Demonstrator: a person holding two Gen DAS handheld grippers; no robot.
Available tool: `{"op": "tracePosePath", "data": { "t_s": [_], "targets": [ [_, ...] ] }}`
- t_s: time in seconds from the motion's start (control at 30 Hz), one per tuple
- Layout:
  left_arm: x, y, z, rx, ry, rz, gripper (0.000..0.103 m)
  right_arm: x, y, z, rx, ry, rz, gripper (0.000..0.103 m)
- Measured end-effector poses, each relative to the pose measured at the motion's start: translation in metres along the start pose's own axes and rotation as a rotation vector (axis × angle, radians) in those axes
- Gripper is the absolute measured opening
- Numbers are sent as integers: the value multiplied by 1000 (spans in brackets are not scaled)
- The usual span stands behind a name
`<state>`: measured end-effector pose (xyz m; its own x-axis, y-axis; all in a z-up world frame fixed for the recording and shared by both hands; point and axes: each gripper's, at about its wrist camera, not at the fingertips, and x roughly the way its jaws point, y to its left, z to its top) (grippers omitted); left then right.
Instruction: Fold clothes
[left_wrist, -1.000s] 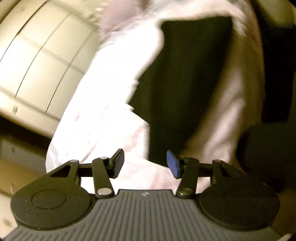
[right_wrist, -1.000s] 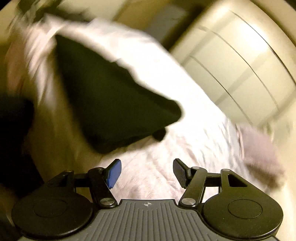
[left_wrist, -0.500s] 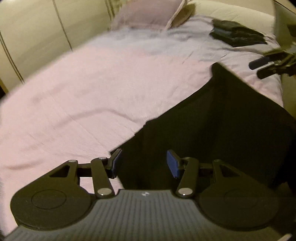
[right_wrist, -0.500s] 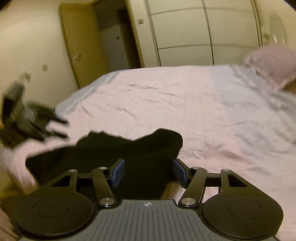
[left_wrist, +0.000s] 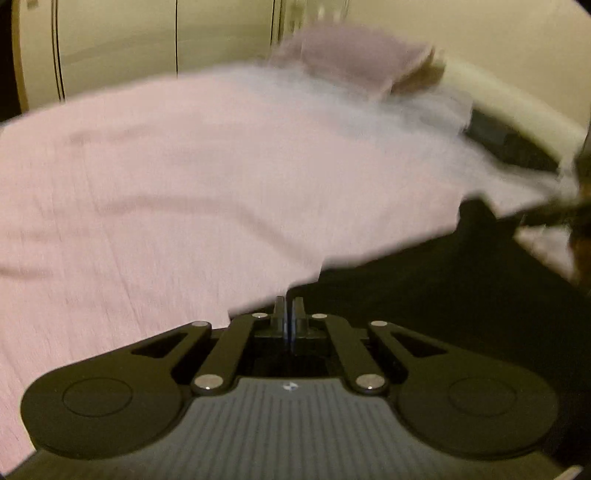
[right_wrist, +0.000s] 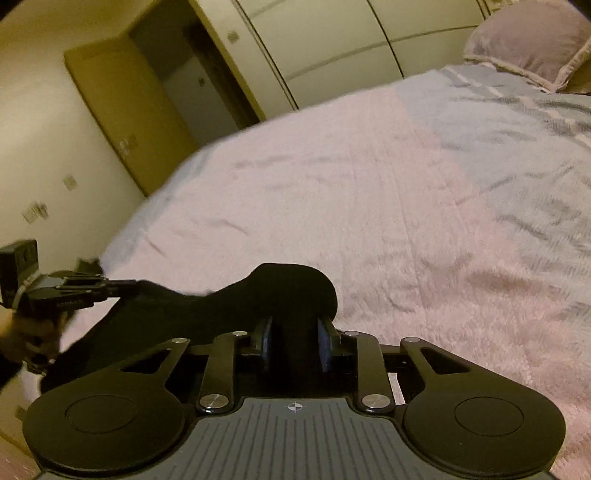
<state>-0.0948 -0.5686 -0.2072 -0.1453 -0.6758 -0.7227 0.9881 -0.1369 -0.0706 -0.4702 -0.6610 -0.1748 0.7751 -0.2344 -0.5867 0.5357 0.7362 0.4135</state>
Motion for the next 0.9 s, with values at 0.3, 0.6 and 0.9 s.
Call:
{"op": "tracePosePath", "data": {
  "t_s": [0.3,0.6,0.9],
  "targets": [
    [-19,-5,7,53,4,111,12,-28,37,1,-189,-51,-163,26],
    [-15,-63,12,165,28,-61,13,5,97,-5,-416,82,24,31],
    [50,-44,18,175,85,13,5,85,54,5,-385,171,-76,31]
  ]
}}
